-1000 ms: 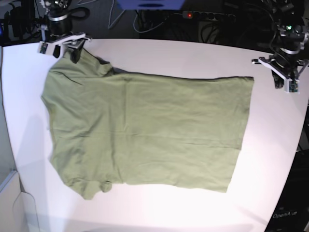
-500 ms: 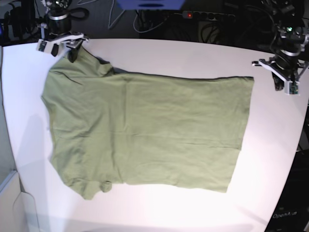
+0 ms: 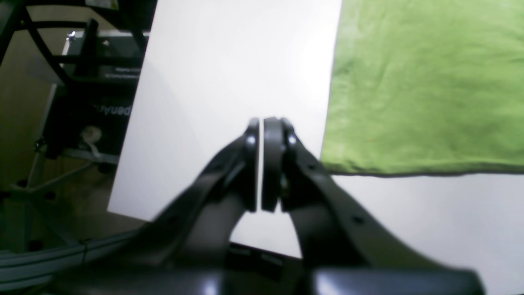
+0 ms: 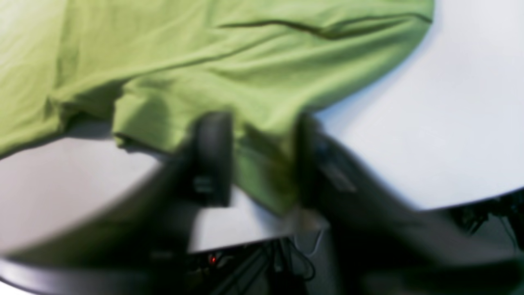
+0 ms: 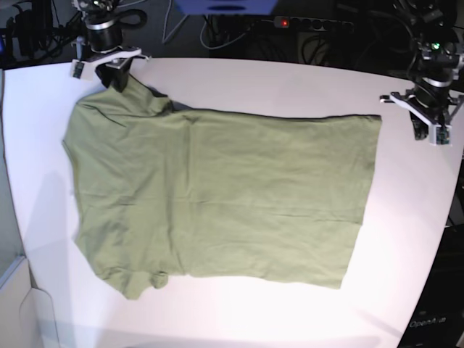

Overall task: Fold the T-shirt properly
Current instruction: 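Lower both grippers to the shirt's shoulder corners beside the collar, then close both grippers on the shoulder edges of the green shirt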

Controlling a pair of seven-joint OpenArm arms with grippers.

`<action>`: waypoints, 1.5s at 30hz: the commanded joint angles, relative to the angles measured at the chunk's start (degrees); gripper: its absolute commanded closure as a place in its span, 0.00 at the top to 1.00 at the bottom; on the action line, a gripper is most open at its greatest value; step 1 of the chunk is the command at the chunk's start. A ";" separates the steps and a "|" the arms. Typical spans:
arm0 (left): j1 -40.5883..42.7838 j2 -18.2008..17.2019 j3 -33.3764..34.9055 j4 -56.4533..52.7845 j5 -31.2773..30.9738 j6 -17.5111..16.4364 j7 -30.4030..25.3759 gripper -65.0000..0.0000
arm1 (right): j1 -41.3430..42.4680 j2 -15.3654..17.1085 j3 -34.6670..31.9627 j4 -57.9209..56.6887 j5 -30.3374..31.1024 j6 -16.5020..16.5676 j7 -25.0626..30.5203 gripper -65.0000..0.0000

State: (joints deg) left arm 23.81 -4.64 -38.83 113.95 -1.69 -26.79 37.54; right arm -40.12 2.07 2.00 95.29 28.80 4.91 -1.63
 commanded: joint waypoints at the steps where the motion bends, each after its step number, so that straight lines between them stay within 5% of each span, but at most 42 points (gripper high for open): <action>1: 0.05 -0.67 -0.34 0.82 -0.28 0.28 -1.10 0.02 | 0.16 0.09 0.15 0.23 0.08 0.68 -1.14 0.08; 2: 0.05 -0.67 -0.34 0.73 -0.28 0.28 -1.10 0.02 | 0.51 0.09 0.24 -0.03 0.08 0.68 -1.14 0.00; 16: -1.97 -2.34 0.02 -7.45 -0.37 0.28 -1.10 0.02 | 1.39 1.58 0.33 -0.91 0.08 0.68 -1.14 0.02; 18: -2.67 -2.61 0.02 -10.26 -0.37 -0.34 -1.19 0.08 | 1.39 1.67 0.33 -0.91 0.08 0.68 -1.14 0.02; 21: -3.90 -3.05 -0.34 -13.25 -0.46 -5.87 -1.19 0.18 | 1.39 1.67 0.33 -0.91 -0.01 0.68 -1.14 0.02; 26: -4.87 -2.78 -0.34 -14.92 -0.55 -11.68 -1.28 0.20 | 1.39 1.93 0.33 -0.91 -0.09 0.68 -1.14 0.02; 29: -4.87 -2.70 -0.34 -14.65 -0.72 -12.20 -1.28 0.22 | 1.39 2.73 -0.02 -0.91 -0.09 0.68 -1.14 0.02; 36: -5.66 -1.55 -0.42 -14.92 -0.72 -12.29 -1.72 0.51 | 1.39 2.81 -0.02 -0.91 -0.09 0.68 -1.14 0.02; 45: -9.53 -0.50 -0.34 -21.51 -0.72 -12.29 -1.19 0.52 | 1.39 2.81 -0.02 -0.91 -0.09 0.68 -1.14 0.02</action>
State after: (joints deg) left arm 14.35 -4.60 -38.89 91.79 -1.72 -38.94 36.97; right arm -38.13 4.62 1.85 94.00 28.93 5.15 -2.35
